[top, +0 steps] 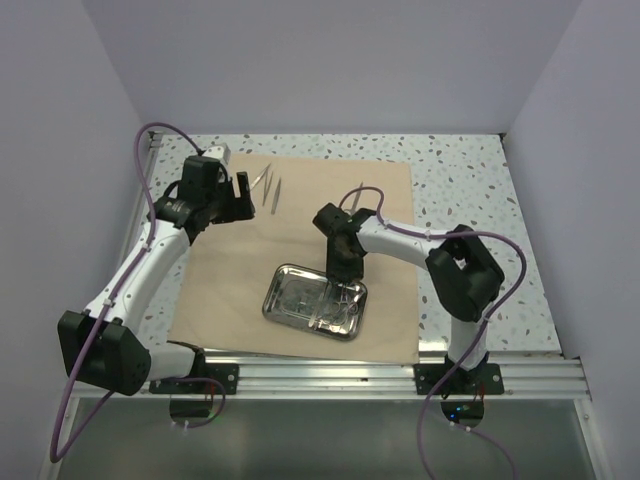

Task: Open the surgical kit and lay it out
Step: Pick up the medical item from the container.

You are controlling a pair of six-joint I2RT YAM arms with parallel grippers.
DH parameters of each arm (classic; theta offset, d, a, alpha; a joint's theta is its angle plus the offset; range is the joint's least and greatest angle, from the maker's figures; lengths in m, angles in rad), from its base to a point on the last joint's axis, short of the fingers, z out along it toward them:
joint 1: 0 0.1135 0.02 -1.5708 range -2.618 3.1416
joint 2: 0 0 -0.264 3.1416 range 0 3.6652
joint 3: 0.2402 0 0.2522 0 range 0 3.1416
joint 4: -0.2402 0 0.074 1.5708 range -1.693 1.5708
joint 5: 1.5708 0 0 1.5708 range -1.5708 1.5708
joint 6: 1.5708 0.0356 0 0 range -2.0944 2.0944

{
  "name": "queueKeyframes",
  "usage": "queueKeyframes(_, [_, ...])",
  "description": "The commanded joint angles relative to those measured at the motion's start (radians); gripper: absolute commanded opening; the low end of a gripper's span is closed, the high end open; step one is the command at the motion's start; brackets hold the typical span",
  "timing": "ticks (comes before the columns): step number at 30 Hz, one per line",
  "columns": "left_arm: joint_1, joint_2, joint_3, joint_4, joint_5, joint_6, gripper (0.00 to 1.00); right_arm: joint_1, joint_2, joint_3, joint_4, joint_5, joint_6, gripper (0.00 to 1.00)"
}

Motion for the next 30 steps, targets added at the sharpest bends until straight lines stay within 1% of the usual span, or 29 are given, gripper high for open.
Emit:
queueKeyframes(1, [0.002, -0.031, -0.006, 0.018, -0.021, 0.020, 0.82, 0.003, 0.031, 0.010, 0.012, 0.001, 0.014, 0.46])
queueKeyframes(6, [0.002, -0.023, 0.007, 0.015, -0.026, 0.027, 0.82, 0.003, 0.085, 0.019, 0.017, 0.012, 0.002, 0.39])
queueKeyframes(9, [0.002, -0.017, 0.016, 0.013, -0.033, 0.037, 0.82, 0.003, 0.119, 0.027, 0.022, 0.027, -0.012, 0.32])
queueKeyframes(12, [0.002, -0.015, 0.021, 0.007, -0.047, 0.046, 0.82, 0.003, 0.139, 0.047, 0.006, 0.032, -0.027, 0.19])
queueKeyframes(13, [0.002, -0.015, 0.021, 0.006, -0.052, 0.049, 0.82, 0.003, 0.137, 0.053, -0.009, 0.038, -0.030, 0.12])
queueKeyframes(15, [0.002, -0.015, 0.024, 0.003, -0.058, 0.052, 0.82, 0.003, 0.128, 0.075, -0.035, 0.042, -0.035, 0.03])
queueKeyframes(16, [0.002, -0.015, 0.024, 0.003, -0.064, 0.053, 0.82, 0.003, 0.114, 0.084, -0.044, 0.045, -0.039, 0.01])
queueKeyframes(20, [0.002, -0.014, 0.025, 0.003, -0.066, 0.052, 0.82, 0.000, 0.070, 0.199, -0.125, 0.090, -0.058, 0.00])
queueKeyframes(22, [0.002, -0.012, 0.027, 0.004, -0.066, 0.050, 0.82, -0.001, 0.054, 0.263, -0.179, 0.143, -0.081, 0.00])
queueKeyframes(24, [0.002, -0.011, 0.028, 0.006, -0.066, 0.049, 0.82, -0.018, 0.053, 0.370, -0.220, 0.170, -0.105, 0.00])
queueKeyframes(25, [0.002, -0.009, 0.030, 0.006, -0.064, 0.049, 0.82, -0.027, 0.056, 0.439, -0.228, 0.202, -0.128, 0.00])
queueKeyframes(27, [0.002, -0.003, 0.036, 0.004, -0.061, 0.047, 0.82, -0.058, 0.079, 0.504, -0.237, 0.243, -0.158, 0.00])
queueKeyframes(28, [0.002, -0.001, 0.037, 0.004, -0.056, 0.047, 0.82, -0.072, 0.092, 0.565, -0.241, 0.268, -0.186, 0.00])
queueKeyframes(30, [0.002, 0.005, 0.045, 0.001, -0.052, 0.047, 0.82, -0.122, 0.147, 0.621, -0.242, 0.280, -0.208, 0.00])
